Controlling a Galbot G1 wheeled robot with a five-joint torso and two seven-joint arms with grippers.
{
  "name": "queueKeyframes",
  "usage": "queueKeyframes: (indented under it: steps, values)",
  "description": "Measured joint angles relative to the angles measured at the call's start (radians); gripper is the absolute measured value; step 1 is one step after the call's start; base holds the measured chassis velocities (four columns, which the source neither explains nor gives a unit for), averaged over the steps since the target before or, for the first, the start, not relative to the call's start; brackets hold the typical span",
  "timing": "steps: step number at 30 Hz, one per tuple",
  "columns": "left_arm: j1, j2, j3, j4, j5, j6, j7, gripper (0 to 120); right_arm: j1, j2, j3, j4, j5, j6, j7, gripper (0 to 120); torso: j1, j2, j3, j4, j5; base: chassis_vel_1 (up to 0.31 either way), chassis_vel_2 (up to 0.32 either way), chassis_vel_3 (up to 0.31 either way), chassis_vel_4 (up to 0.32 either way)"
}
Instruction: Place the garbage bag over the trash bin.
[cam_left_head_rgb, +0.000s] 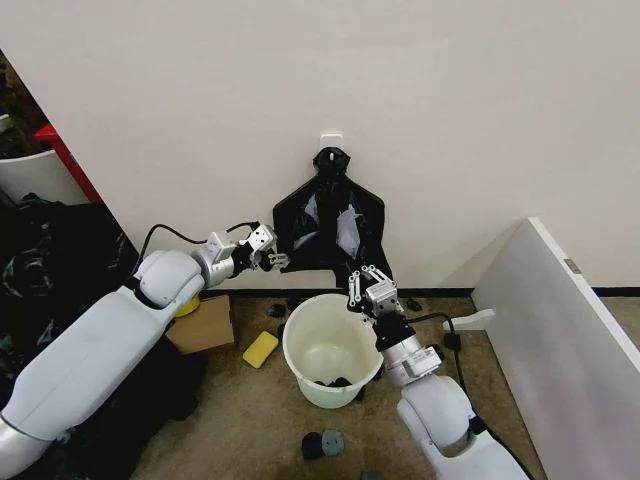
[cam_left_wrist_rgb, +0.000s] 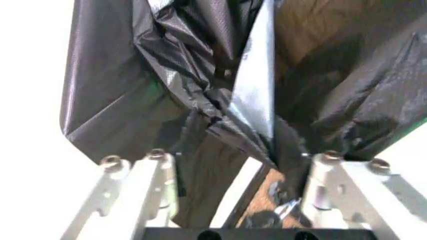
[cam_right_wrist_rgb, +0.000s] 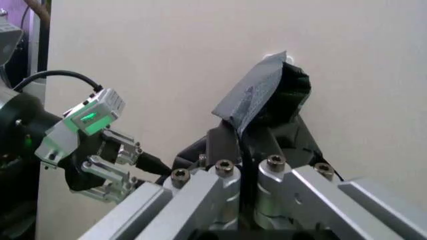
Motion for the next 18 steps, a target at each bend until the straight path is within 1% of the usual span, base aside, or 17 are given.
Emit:
queueKeyframes:
  steps: [3, 5, 6, 7, 10, 11, 13, 14, 16, 18]
  values:
    - [0.03, -0.018, -0.014, -0.001, -0.056, -0.033, -0.046, 23, 0.005, -0.006, 0.0, -0.006, 0.006, 0.002, 0.001, 0, 0.0, 0.0, 0.0, 0.0001, 0.0, 0.0, 0.0, 0.0, 0.0]
    - [0.074, -0.042, -0.044, -0.01, -0.128, -0.076, -0.118, 15, 0.006, -0.011, 0.002, -0.006, 0.019, 0.004, 0.004, 0, 0.0, 0.0, 0.0, -0.0002, 0.0001, 0.0, 0.0, 0.0, 0.0]
    - [0.097, -0.053, -0.058, -0.016, -0.155, -0.094, -0.151, 11, 0.005, -0.013, 0.001, -0.006, 0.028, 0.005, 0.01, 0, 0.0, 0.0, 0.0, -0.0002, 0.0001, 0.0, 0.0, 0.0, 0.0]
    - [0.097, -0.053, -0.058, -0.016, -0.155, -0.094, -0.151, 11, 0.005, -0.013, 0.001, -0.006, 0.028, 0.005, 0.01, 0, 0.0, 0.0, 0.0, -0.0002, 0.0001, 0.0, 0.0, 0.0, 0.0]
    - [0.169, -0.084, -0.086, -0.041, -0.219, -0.149, -0.244, 0, -0.003, -0.024, -0.012, -0.001, 0.054, 0.005, 0.04, 0, 0.0, 0.0, 0.0, 0.0001, 0.0001, 0.0, 0.0, 0.0, 0.0]
    - [0.213, -0.105, -0.1, -0.056, -0.237, -0.18, -0.287, 0, -0.011, -0.034, -0.02, 0.005, 0.069, 0.003, 0.063, 0, 0.0, 0.0, 0.0, 0.0002, 0.0001, 0.0, 0.0, 0.0, 0.0]
    - [0.277, -0.143, -0.12, -0.079, -0.246, -0.235, -0.339, 0, -0.026, -0.049, -0.028, 0.014, 0.081, 0.002, 0.096, 0, 0.0, 0.0, 0.0, 0.0, -0.0002, 0.0, 0.0, 0.0, 0.0]
    - [0.277, -0.143, -0.12, -0.079, -0.246, -0.235, -0.339, 0, -0.026, -0.049, -0.028, 0.014, 0.081, 0.002, 0.096, 0, 0.0, 0.0, 0.0, 0.0, -0.0002, 0.0, 0.0, 0.0, 0.0]
    - [0.345, -0.186, -0.132, -0.106, -0.246, -0.291, -0.396, 0, -0.047, -0.063, -0.034, 0.024, 0.082, 0.003, 0.128, 0, 0.0, 0.0, 0.0, 0.0, 0.0002, 0.0, 0.0, 0.0, 0.0]
    - [0.403, -0.228, -0.139, -0.134, -0.245, -0.324, -0.438, 0, -0.068, -0.074, -0.05, 0.038, 0.081, 0.004, 0.163, 0, 0.0, 0.0, 0.0, 0.0, 0.0, 0.0, 0.0, 0.0, 0.0]
